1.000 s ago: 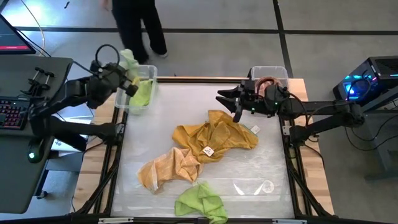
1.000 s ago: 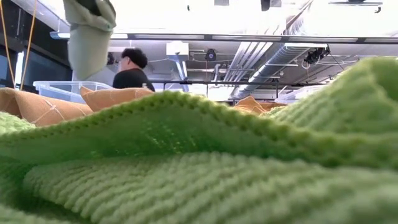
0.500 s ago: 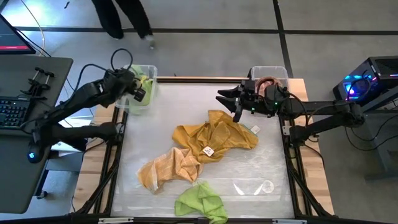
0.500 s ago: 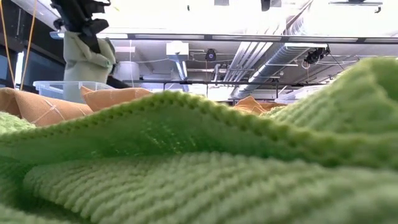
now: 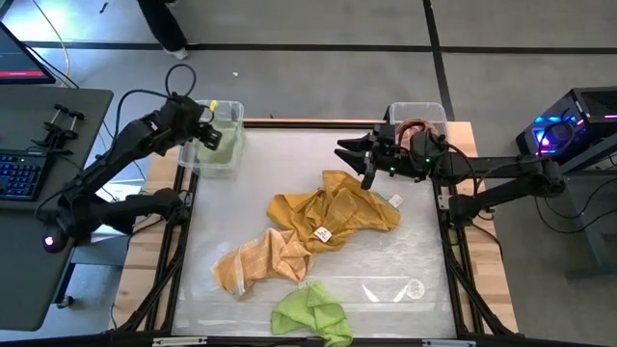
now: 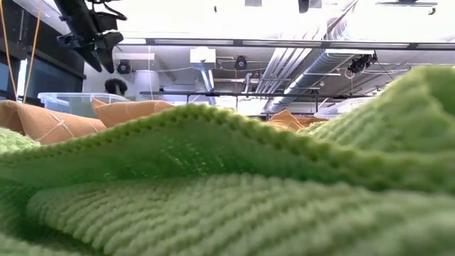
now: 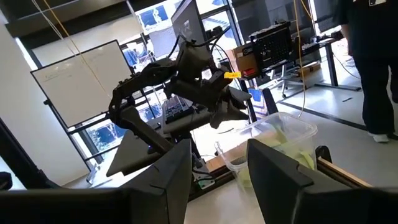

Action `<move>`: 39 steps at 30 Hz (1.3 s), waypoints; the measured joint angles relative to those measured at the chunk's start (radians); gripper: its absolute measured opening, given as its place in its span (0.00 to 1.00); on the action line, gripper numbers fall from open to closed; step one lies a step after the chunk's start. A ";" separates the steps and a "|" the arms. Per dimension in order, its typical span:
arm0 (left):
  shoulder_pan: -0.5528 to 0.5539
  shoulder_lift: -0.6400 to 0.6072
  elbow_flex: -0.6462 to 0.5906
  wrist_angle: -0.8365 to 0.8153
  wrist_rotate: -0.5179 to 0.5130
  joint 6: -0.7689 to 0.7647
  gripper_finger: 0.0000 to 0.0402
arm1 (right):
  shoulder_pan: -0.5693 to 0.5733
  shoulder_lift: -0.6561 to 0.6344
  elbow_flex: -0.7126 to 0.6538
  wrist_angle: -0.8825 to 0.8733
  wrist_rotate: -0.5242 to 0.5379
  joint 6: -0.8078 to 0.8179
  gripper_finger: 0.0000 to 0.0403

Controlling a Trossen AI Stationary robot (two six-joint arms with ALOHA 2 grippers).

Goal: Sort towels by color in basket
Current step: Put the green microfiber towel into the left transparent bin, then put the yellow kitchen towel into the right transparent bin

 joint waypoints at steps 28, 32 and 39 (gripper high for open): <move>0.138 0.162 -0.197 0.139 0.275 -0.035 0.33 | 0.000 0.001 0.000 -0.072 0.018 0.026 0.37; 0.154 0.175 -0.155 0.118 0.269 -0.018 0.29 | 0.000 0.001 0.000 -0.133 0.019 0.080 0.37; 0.146 0.117 -0.001 0.051 0.327 -0.008 0.26 | 0.000 0.017 -0.001 -0.396 -0.003 0.232 0.37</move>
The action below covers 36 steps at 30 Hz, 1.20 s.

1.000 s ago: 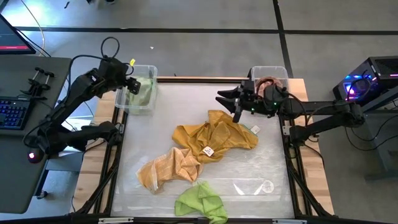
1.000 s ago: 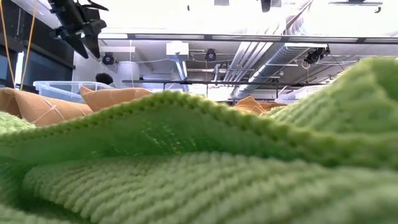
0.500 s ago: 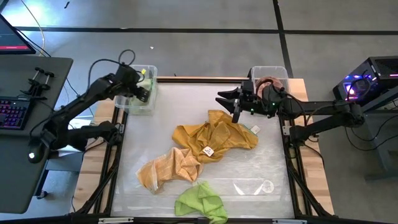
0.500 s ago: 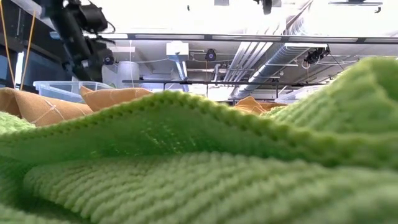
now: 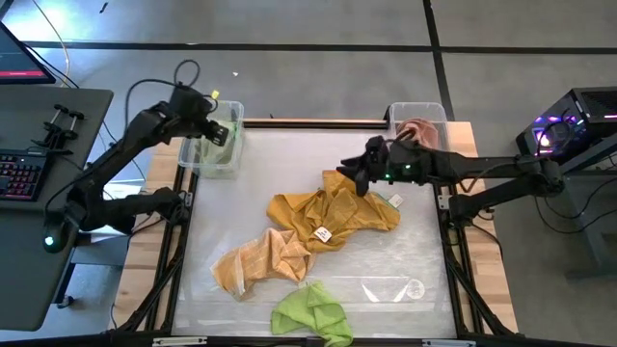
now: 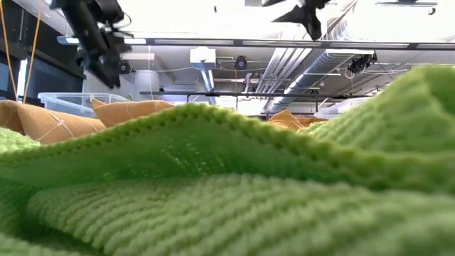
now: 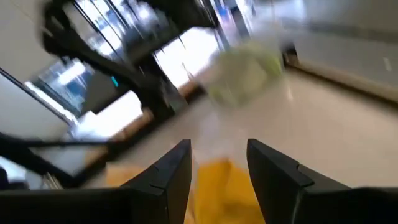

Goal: Sort towels by color in basket
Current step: Put the yellow kitchen towel into the right transparent bin

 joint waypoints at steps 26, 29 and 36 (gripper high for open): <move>-0.378 -0.146 0.048 0.155 0.091 -0.080 0.26 | -0.019 0.533 -0.001 -0.289 -0.140 0.100 0.14; -0.409 -0.141 0.047 0.157 0.092 -0.035 0.26 | -0.008 0.524 -0.001 -0.290 -0.137 0.101 0.03; -0.452 -0.141 0.047 0.189 0.091 0.008 0.26 | 0.003 0.350 -0.001 -0.280 -0.092 0.122 0.01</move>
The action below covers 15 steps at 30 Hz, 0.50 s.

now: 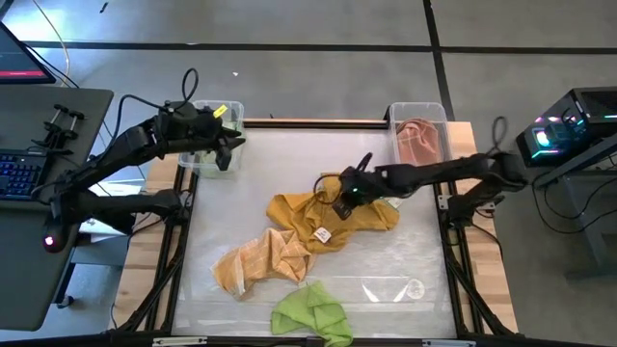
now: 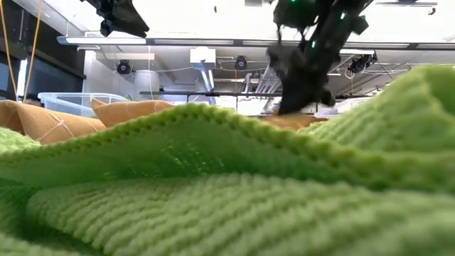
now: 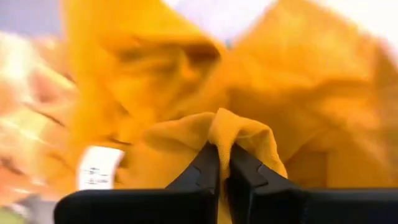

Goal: Sort towels by color in basket
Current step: Put the yellow kitchen towel into the right transparent bin

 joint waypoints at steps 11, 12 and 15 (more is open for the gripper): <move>-0.061 0.009 0.000 0.147 0.000 0.073 0.26 | 0.000 -0.352 0.018 0.001 0.087 -0.050 0.01; -0.062 0.013 0.000 0.153 0.000 0.079 0.26 | 0.000 -0.378 0.032 -0.010 0.098 -0.062 0.01; -0.061 0.029 0.000 0.161 0.000 0.080 0.26 | 0.000 -0.438 0.104 -0.053 0.167 -0.125 0.01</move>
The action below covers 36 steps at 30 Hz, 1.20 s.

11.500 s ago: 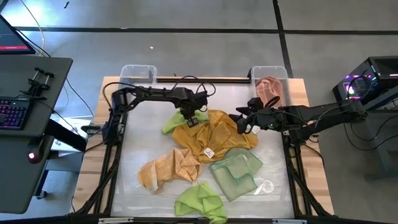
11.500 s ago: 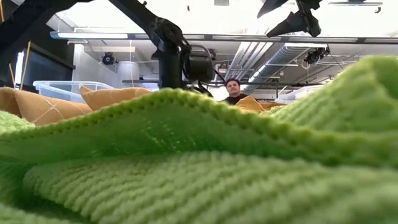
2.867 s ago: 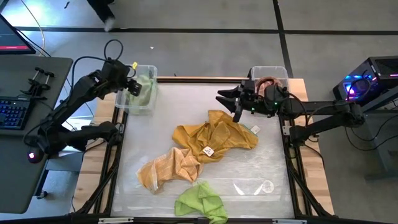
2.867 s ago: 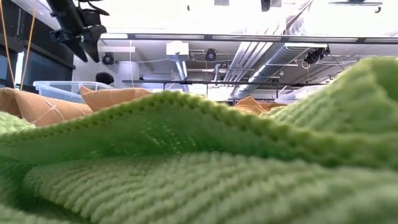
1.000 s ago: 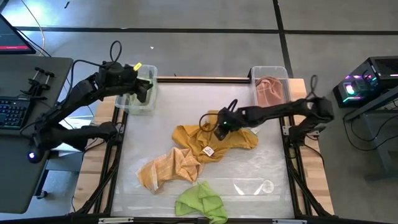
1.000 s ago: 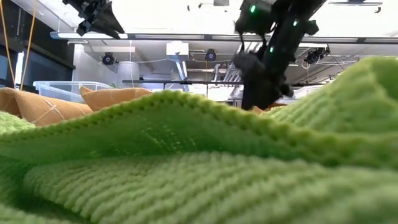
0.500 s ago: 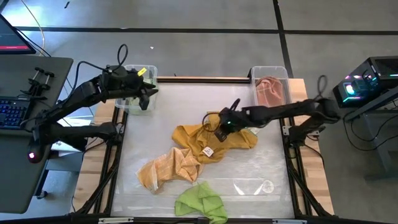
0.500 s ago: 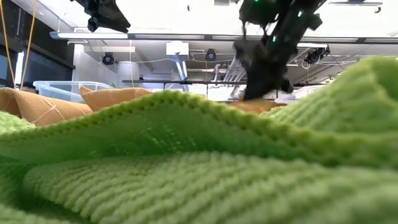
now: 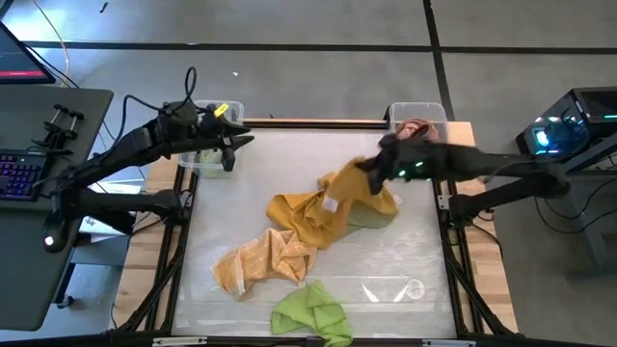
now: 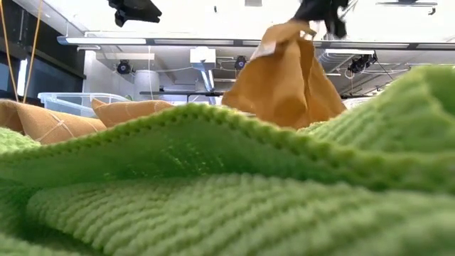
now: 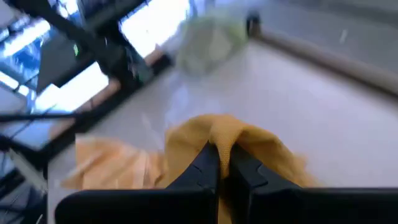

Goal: Sort towels by color in basket
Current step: Put the yellow kitchen towel into the right transparent bin

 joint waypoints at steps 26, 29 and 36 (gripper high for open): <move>-0.066 0.114 0.000 0.091 0.000 -0.036 0.26 | 0.029 -0.073 0.720 -0.153 0.838 -0.887 0.00; -0.066 0.122 0.000 0.111 0.000 -0.039 0.26 | -0.013 -0.098 0.692 -0.151 0.815 -0.865 0.00; -0.071 0.143 0.000 0.173 0.000 -0.037 0.26 | -0.137 -0.150 0.492 -0.179 0.703 -0.656 0.00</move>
